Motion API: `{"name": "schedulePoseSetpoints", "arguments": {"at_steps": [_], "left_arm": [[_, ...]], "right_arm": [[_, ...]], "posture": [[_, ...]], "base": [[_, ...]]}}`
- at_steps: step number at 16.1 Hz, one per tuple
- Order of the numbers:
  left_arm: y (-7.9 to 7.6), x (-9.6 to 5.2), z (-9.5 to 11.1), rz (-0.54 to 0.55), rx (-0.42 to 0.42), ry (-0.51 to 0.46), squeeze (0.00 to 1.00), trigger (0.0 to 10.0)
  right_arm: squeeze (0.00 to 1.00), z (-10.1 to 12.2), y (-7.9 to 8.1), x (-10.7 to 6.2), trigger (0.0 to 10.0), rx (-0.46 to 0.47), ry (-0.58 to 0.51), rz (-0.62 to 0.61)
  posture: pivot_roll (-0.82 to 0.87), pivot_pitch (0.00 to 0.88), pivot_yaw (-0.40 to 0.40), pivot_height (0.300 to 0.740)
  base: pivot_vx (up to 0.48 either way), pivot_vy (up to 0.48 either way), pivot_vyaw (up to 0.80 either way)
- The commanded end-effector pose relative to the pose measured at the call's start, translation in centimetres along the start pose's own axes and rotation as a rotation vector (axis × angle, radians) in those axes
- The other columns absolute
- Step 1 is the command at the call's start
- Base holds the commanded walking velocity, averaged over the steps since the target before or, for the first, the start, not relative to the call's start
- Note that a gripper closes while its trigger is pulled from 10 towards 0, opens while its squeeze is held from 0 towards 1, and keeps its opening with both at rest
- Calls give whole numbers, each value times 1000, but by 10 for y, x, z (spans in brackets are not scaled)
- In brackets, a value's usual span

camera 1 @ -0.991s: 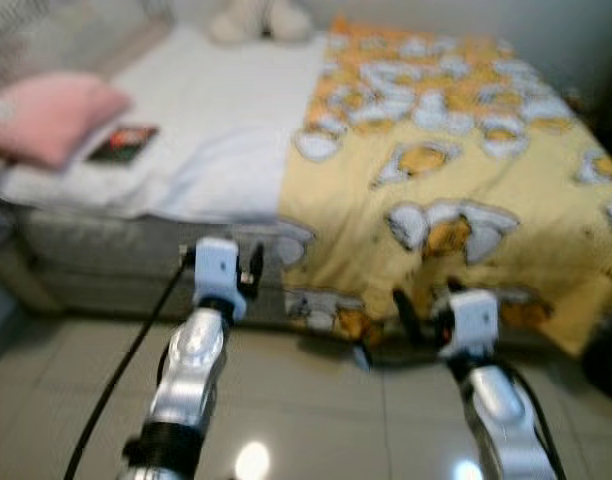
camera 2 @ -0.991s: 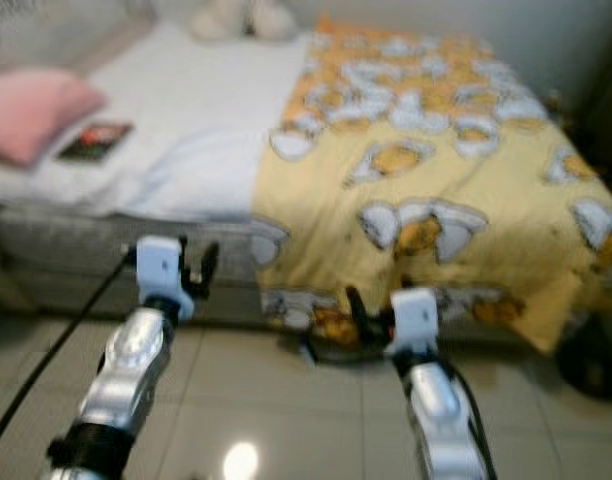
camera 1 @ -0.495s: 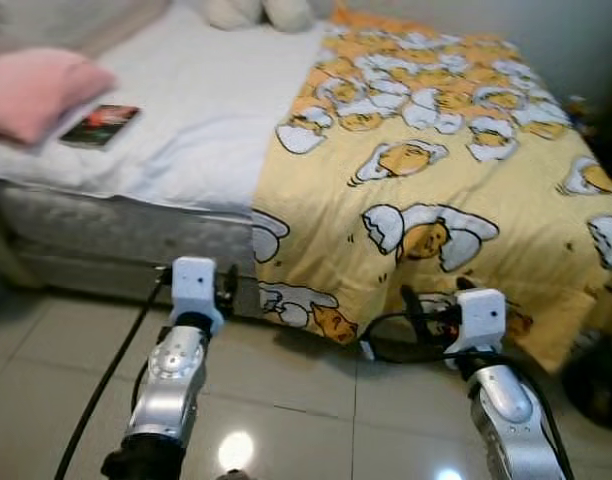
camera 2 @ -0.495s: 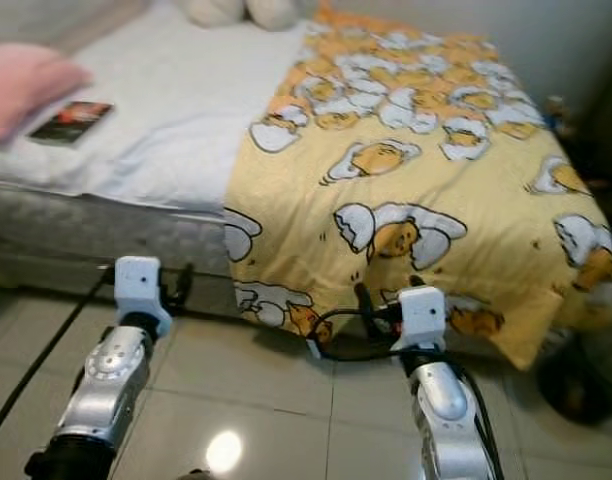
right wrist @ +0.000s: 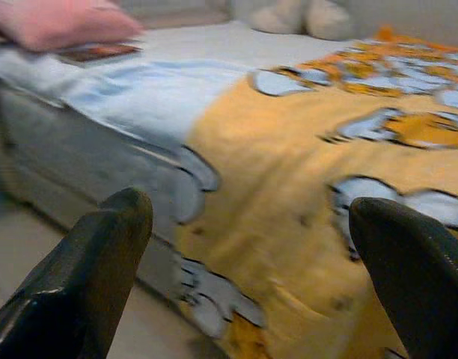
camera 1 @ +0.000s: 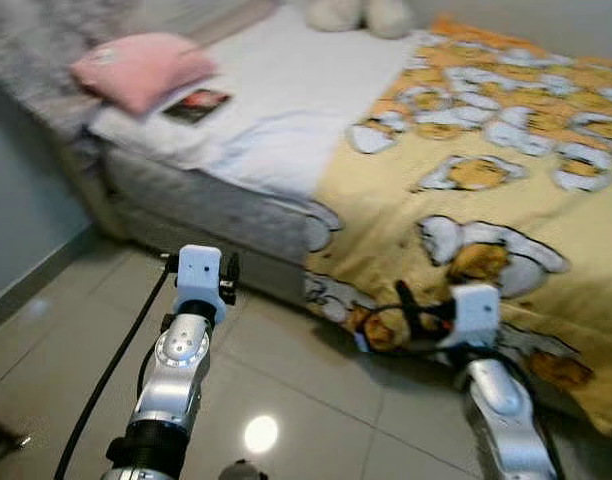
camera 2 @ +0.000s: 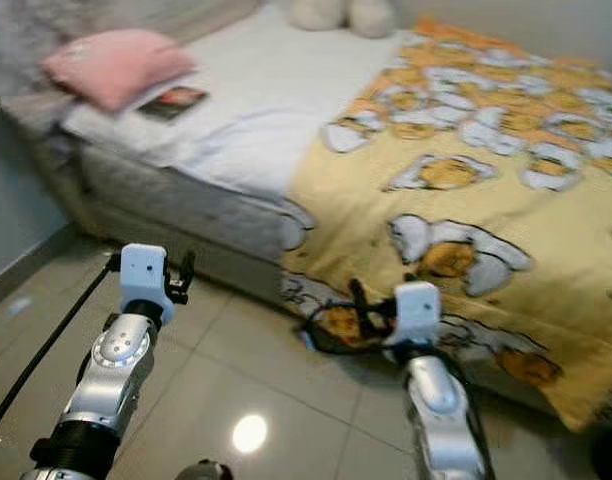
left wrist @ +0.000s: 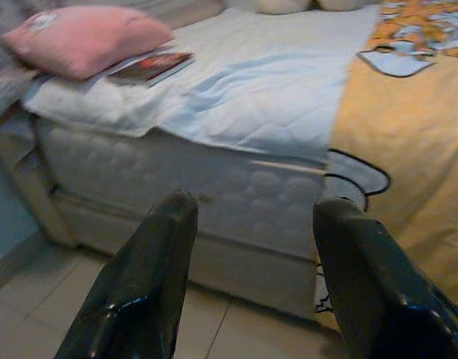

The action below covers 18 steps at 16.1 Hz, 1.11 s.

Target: Clean up the room

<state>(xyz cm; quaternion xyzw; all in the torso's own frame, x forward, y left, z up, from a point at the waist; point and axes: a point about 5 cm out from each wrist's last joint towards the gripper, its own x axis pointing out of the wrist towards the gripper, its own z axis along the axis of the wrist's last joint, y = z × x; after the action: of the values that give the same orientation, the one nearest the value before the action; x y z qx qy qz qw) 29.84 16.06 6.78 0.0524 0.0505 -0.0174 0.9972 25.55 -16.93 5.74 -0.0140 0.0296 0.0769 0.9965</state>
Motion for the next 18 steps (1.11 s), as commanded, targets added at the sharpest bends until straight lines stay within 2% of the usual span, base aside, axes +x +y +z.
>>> {"name": "schedulePoseSetpoints", "arguments": {"at_steps": [1,3,4,6,7,8,9,10,11,13,14,16,18], "left_arm": [[-4,3,3,-22,-2,3,0,10000],[0,5,2,26,5,16,0,10000],[2,6,-1,46,-25,32,0,10000],[5,5,-1,35,-34,12,0,10000],[6,1,1,7,-24,-16,0,10000],[8,-9,2,-14,6,-62,0,10000],[11,-17,4,-16,-42,-92,0,10000],[11,-19,5,-15,-29,-96,0,10000],[11,-16,6,-1,-24,-88,0,10000],[12,-6,11,13,-65,-70,0,10000],[9,-3,18,-2,-52,-100,0,10000],[6,0,19,31,-117,-72,0,10000],[6,1,18,57,-144,-54,0,10000]], "right_arm": [[0,-3,-5,-1,10000,-1,15,-12],[0,-2,-5,2,10000,0,14,-7],[0,-3,-5,3,10000,1,16,-6],[0,2,-6,4,10000,4,-2,-14],[0,3,-9,3,10000,0,-21,-32],[0,11,-16,-2,10000,8,-77,-74],[0,13,-17,-4,10000,0,-87,-65],[0,12,-18,-5,10000,-2,-77,-63],[0,6,-19,-6,10000,0,-48,-60],[0,1,-15,-3,10000,-4,-22,-32],[0,4,-12,1,10000,-8,-34,-20],[0,5,-4,4,10000,-13,-33,17],[0,1,-1,3,10000,-15,-16,32]], "posture": [[8,0,10,740],[7,0,14,740],[5,0,13,740],[-4,0,23,740],[-10,0,29,740],[-8,0,33,740],[-8,0,34,740],[-1,0,30,740],[21,0,18,740],[28,0,14,740],[31,0,11,740],[36,0,8,740],[35,0,10,740]], "base": [[0,-480,538],[0,-480,538],[0,-480,538],[0,-232,528],[0,0,519],[0,0,513],[0,0,506],[0,0,513],[0,0,506],[0,0,506],[0,0,506],[480,0,506],[480,0,509]]}}
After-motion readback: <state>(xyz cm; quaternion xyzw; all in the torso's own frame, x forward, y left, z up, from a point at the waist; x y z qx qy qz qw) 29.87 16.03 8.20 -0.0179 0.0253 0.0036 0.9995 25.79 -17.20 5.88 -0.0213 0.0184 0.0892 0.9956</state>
